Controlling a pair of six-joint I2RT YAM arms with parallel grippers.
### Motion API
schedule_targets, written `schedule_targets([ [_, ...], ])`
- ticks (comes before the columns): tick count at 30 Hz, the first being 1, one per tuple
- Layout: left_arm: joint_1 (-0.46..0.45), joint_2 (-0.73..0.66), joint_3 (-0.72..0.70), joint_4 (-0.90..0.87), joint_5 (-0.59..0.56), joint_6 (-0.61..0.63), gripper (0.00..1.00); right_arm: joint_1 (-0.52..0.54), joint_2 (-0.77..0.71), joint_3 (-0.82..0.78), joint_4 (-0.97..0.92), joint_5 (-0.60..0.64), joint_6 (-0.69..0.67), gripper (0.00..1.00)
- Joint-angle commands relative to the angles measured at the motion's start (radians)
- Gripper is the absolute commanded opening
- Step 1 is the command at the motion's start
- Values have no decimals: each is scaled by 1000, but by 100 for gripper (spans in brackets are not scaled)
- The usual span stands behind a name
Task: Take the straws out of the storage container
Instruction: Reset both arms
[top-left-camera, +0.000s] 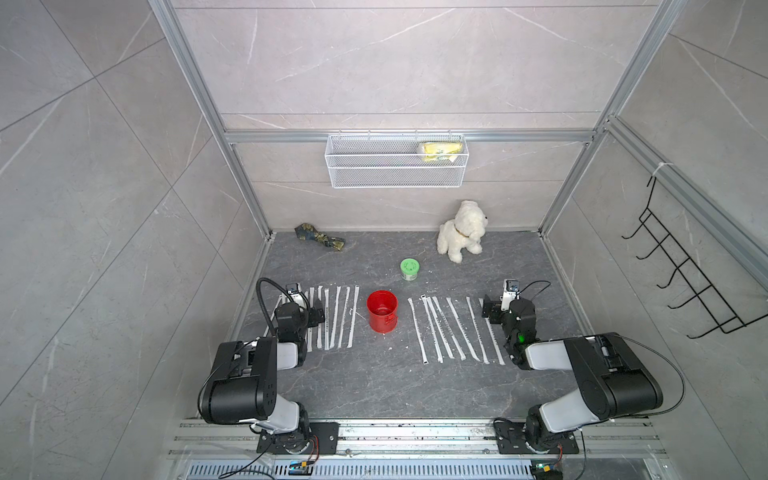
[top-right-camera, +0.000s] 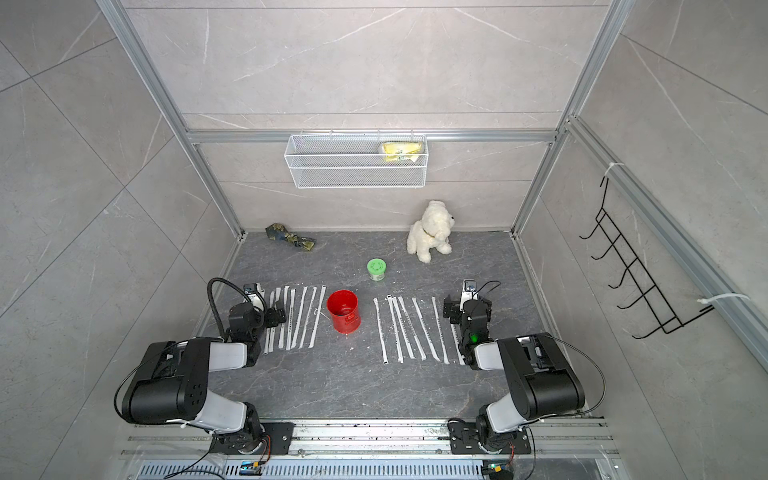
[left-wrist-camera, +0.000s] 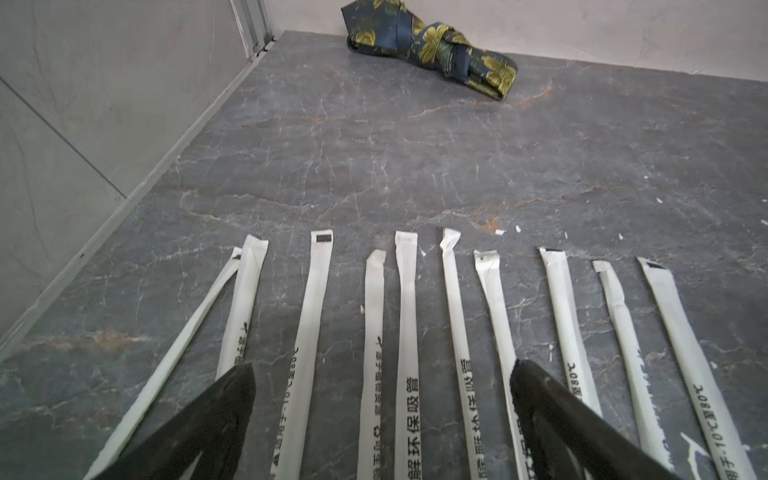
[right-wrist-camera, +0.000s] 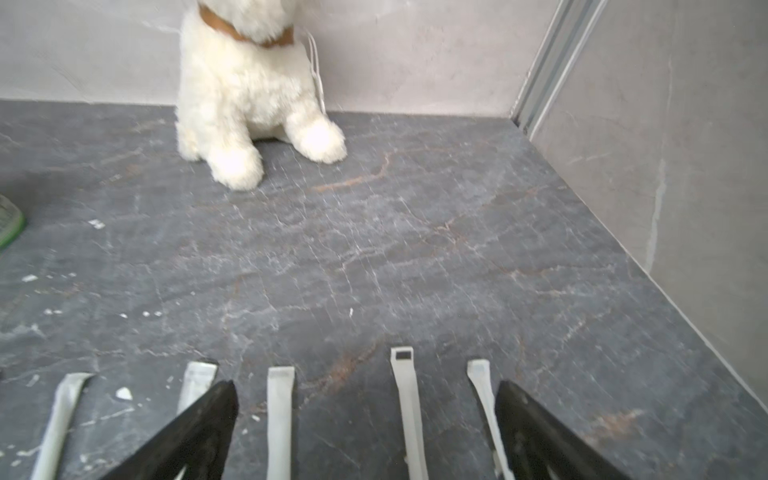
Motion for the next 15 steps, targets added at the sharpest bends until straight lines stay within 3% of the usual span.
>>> schedule_targets([
  [1,-2,-3,13,45,-18,10,100,-19,4,11,21,-39,15,100],
  [15,2,3,33,11,42,26,100,-21,8,6,40,-44,11,100],
])
